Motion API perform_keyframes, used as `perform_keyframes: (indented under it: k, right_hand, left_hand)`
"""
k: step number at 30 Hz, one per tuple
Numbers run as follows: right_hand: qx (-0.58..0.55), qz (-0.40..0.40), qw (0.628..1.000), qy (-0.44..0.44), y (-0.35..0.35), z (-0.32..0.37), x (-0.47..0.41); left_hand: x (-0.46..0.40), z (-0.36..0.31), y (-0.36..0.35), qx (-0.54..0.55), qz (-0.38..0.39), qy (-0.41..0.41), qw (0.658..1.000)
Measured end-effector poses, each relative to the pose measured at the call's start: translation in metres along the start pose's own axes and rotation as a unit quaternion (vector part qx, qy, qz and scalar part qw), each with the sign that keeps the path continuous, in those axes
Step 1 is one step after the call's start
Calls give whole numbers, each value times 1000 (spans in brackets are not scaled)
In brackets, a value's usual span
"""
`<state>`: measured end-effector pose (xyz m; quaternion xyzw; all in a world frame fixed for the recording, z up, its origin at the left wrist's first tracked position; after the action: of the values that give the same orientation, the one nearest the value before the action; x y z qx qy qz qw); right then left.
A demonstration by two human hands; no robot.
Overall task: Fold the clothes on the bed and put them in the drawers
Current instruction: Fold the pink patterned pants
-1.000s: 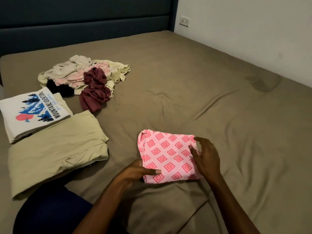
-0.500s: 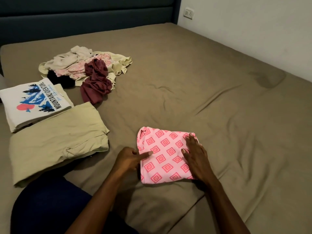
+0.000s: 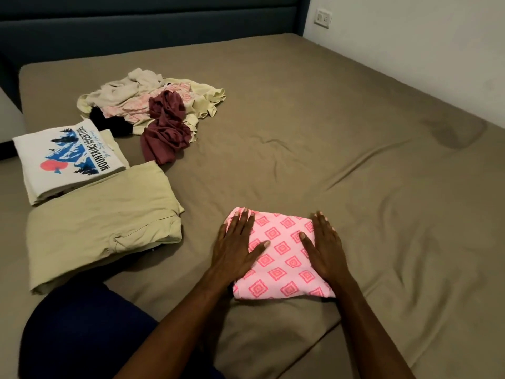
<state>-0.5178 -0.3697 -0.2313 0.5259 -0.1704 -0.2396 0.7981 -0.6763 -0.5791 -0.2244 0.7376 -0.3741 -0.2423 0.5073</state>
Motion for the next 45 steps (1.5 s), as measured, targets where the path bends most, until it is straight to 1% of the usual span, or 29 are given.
perform_keyframes:
  k: [2, 5, 6, 8, 10, 12, 15, 17, 19, 21, 22, 24, 26, 27, 28, 30, 32, 33, 34, 35, 36, 37, 38, 40, 43, 45]
  right_hand:
    - [-27, 0, 1000, -5, 0, -2, -1]
    - [-151, -12, 988, -23, 9, -4, 8]
    - [-203, -28, 978, -37, 14, -5, 16]
    - [-292, -87, 948, -95, 23, -10, 38]
    - [-336, -139, 919, -152, 25, -19, 64]
    - [-375, -138, 897, -192, 22, -21, 83]
    - [-419, -98, 867, -249, 23, -12, 88]
    - [-440, -52, 852, -279, 26, -8, 79]
    - [-466, 0, 835, -291, 26, -2, 71]
    - [-473, 24, 835, -280, 26, 6, 66]
    - [-481, 28, 833, -273, 25, 10, 66]
    - [-491, 29, 829, -264, 24, 20, 69]
    - [-498, 29, 825, -265, 25, 26, 69]
    - [-504, 27, 821, -266, 27, 26, 68]
    - [-511, 19, 816, -269, 31, 26, 67]
    - [-515, 11, 812, -276, 39, 27, 63]
    - [-508, 26, 813, -282, 45, 28, 57]
    - [-504, 40, 813, -287, 46, 28, 54]
    - [-508, 52, 809, -291, 47, 29, 51]
    - [-520, 61, 800, -293, 46, 30, 50]
    - [-533, 73, 791, -292, 45, 32, 49]
    - [-545, 84, 782, -291, 43, 33, 50]
    - [-559, 95, 772, -287, 41, 35, 51]
    - [-579, 103, 760, -276, 39, 37, 51]
    - [-590, 100, 759, -256, 43, 44, 47]
    - [-603, 103, 753, -242, 48, 57, 41]
  left_hand:
    - [3, 2, 4, 23, 0, -11, 1000]
    - [14, 6, 15, 87, -9, -15, 996]
    - [20, 7, 19, 120, -24, 5, 992]
    - [34, 5, 26, 181, -54, 96, 977]
    - [51, 6, 26, 194, -74, 187, 960]
    - [63, 6, 24, 225, -62, 218, 948]
    - [69, 6, 27, 294, -33, 222, 929]
    - [66, 10, 20, 367, 0, 240, 899]
    - [63, 9, 16, 464, 46, 256, 847]
    - [60, 3, 12, 554, 115, 253, 785]
    - [59, -1, 15, 573, 144, 241, 770]
    - [56, -4, 20, 579, 169, 223, 765]
    - [55, -2, 19, 596, 183, 220, 750]
    - [56, -2, 19, 596, 187, 214, 751]
    - [57, -2, 19, 589, 188, 207, 758]
    - [59, -3, 20, 553, 189, 181, 791]
    - [60, -6, 26, 510, 194, 151, 824]
    - [60, -7, 27, 506, 199, 141, 827]
    - [61, -8, 27, 528, 206, 138, 813]
    - [61, -8, 24, 562, 208, 146, 787]
    - [62, -9, 23, 598, 199, 156, 761]
    - [61, -11, 23, 623, 186, 165, 742]
    - [61, -12, 23, 639, 167, 176, 730]
    - [62, -12, 23, 652, 141, 190, 721]
    - [62, -11, 31, 667, 130, 182, 711]
    - [62, -5, 45, 668, 110, 171, 716]
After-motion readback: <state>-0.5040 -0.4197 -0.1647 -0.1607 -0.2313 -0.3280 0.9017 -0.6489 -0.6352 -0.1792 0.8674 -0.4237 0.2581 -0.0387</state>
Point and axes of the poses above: each hand's wrist, its own x-axis away from the middle knuckle, its own y-axis out of the back of the hand, z = x × y, the point moved 4 cm from there along -x, towards the middle knuckle, and after that the axes turned 4 degrees about z, right-handed, at the moved point
